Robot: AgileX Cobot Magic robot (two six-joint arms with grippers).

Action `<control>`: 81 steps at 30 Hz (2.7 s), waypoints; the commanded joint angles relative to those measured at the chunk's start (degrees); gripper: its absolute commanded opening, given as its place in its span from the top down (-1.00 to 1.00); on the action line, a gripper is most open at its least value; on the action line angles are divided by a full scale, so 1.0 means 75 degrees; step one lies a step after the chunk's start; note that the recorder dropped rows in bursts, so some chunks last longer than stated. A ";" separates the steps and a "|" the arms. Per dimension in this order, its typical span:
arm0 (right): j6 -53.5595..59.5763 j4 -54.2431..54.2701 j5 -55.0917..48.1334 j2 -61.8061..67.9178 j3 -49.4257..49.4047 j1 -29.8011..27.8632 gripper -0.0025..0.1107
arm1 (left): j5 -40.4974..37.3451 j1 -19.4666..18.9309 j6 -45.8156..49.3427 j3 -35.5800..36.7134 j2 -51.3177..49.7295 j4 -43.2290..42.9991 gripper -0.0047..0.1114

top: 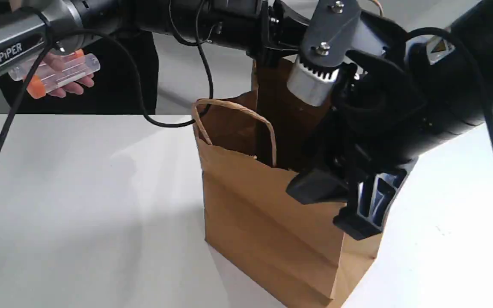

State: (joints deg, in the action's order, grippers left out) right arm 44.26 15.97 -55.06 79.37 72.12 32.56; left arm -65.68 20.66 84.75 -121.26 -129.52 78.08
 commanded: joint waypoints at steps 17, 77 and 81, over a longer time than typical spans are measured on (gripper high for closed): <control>0.0066 -0.0244 0.0034 0.0381 0.0043 0.0027 0.53 | 0.0020 -0.0322 -0.0276 -0.0047 0.0021 0.0128 0.92; -0.0538 0.0639 -0.1987 0.1209 0.3126 0.0003 0.96 | -0.0571 -0.2389 -0.0682 0.2517 -0.0229 0.2915 0.92; -0.0667 0.0678 -0.1987 0.1667 0.4009 0.0003 0.96 | -0.0571 -0.2389 -0.0609 0.2637 -0.0229 0.2915 0.92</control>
State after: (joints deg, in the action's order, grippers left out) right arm 39.89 20.43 -70.60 91.02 99.87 32.56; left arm -70.55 2.84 79.28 -101.90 -131.44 98.77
